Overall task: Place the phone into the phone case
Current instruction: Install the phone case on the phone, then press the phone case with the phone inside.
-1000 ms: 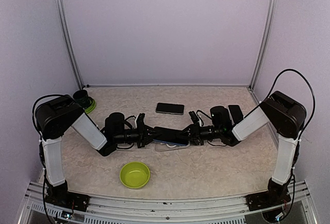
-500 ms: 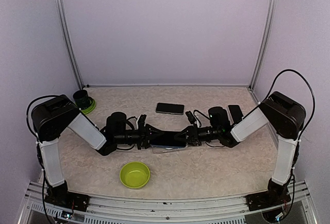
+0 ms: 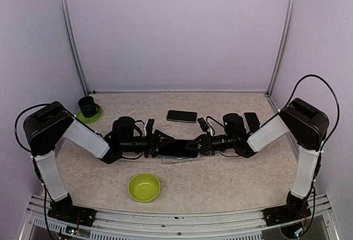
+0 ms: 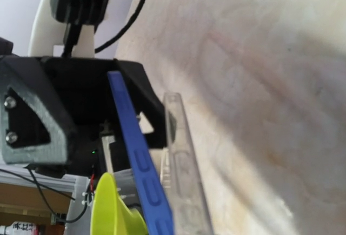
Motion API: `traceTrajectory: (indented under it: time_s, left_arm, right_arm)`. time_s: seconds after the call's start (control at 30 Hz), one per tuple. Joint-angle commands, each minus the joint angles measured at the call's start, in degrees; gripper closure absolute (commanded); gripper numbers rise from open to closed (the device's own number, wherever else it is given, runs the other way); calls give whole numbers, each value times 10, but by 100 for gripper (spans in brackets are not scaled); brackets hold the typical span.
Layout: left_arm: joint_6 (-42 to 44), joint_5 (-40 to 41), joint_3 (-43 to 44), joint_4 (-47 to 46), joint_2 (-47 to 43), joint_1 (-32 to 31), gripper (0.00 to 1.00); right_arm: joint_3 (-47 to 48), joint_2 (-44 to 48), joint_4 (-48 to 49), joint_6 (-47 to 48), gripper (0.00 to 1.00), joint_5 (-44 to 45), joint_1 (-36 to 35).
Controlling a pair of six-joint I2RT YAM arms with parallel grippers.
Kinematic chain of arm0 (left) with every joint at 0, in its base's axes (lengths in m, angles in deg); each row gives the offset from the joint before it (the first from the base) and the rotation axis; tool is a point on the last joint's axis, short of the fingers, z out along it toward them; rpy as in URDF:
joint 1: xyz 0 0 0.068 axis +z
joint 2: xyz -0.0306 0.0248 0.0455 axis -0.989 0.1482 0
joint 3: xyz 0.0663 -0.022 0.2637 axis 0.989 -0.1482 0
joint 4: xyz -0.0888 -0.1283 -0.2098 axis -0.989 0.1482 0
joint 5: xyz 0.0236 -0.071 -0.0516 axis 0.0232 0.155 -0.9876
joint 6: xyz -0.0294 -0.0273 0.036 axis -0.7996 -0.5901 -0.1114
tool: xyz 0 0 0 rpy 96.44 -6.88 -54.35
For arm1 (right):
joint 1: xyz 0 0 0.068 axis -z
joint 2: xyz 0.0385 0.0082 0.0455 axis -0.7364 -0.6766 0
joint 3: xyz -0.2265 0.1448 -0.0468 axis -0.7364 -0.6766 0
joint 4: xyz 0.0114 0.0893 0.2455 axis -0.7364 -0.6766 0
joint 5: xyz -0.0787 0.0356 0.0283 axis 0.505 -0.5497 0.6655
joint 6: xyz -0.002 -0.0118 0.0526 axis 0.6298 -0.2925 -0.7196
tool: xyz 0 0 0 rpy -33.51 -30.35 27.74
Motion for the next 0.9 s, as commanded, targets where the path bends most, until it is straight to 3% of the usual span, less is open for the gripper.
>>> traceTrajectory:
  time_s: [0.0, 0.5, 0.87]
  left_arm:
    - [66, 45, 8, 42, -71, -3, 44]
    - [172, 102, 17, 181, -172, 3, 41]
    - [181, 64, 15, 155, -172, 1, 41]
  right_arm:
    - [1, 17, -23, 20, 100, -6, -5]
    - [2, 70, -24, 65, 100, -56, 15]
    - [-4, 113, -25, 116, 100, -106, 14]
